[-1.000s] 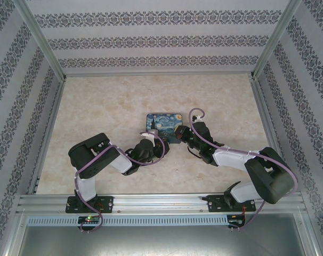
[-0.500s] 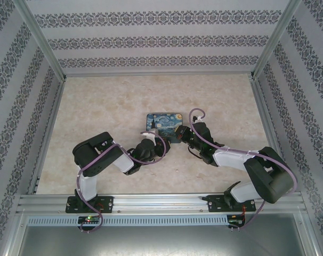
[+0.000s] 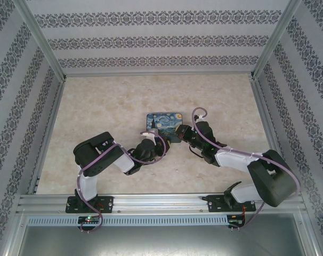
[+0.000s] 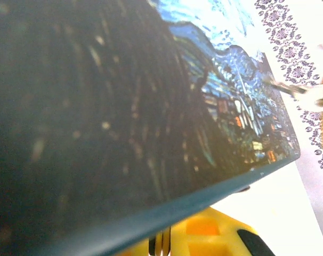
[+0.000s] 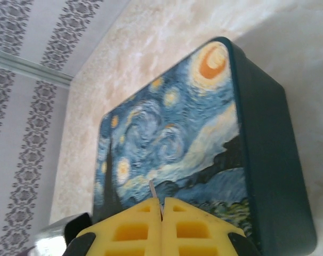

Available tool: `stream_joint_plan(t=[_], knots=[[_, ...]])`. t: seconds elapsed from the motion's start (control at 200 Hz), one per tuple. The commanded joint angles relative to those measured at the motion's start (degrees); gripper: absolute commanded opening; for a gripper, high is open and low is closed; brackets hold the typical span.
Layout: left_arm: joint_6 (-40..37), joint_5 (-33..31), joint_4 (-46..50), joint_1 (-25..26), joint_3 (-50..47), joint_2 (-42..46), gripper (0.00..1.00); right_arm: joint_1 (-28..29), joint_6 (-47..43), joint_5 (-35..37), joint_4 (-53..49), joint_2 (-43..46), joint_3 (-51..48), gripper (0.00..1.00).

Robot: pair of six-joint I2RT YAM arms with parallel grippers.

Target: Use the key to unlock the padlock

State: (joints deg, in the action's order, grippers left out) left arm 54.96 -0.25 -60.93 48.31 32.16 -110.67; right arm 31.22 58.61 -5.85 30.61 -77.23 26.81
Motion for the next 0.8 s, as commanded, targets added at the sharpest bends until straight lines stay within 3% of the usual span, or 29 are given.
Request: stream_joint_plan(t=[0.0,0.24,0.5,0.794], knots=[[3.3,0.2,2.5,-0.1,-0.1,0.5,0.0,-0.9,-0.3,-3.7,-2.2,5.7,-0.5,0.0],[5.9,3.8,7.9,-2.7,-0.7,4.8,0.0,-1.9,1.8,-10.6,-3.7,17.3,-10.0,0.0],[7.4,15.4,14.7,-5.8,1.9,7.6,0.0,-1.8,3.5,-13.1,-3.4,28.1,-21.3,0.0],[14.7,23.3,13.2,-7.8,3.0,7.5,0.0,-0.7,8.6,-9.7,-3.6,34.7,-27.6,0.0]])
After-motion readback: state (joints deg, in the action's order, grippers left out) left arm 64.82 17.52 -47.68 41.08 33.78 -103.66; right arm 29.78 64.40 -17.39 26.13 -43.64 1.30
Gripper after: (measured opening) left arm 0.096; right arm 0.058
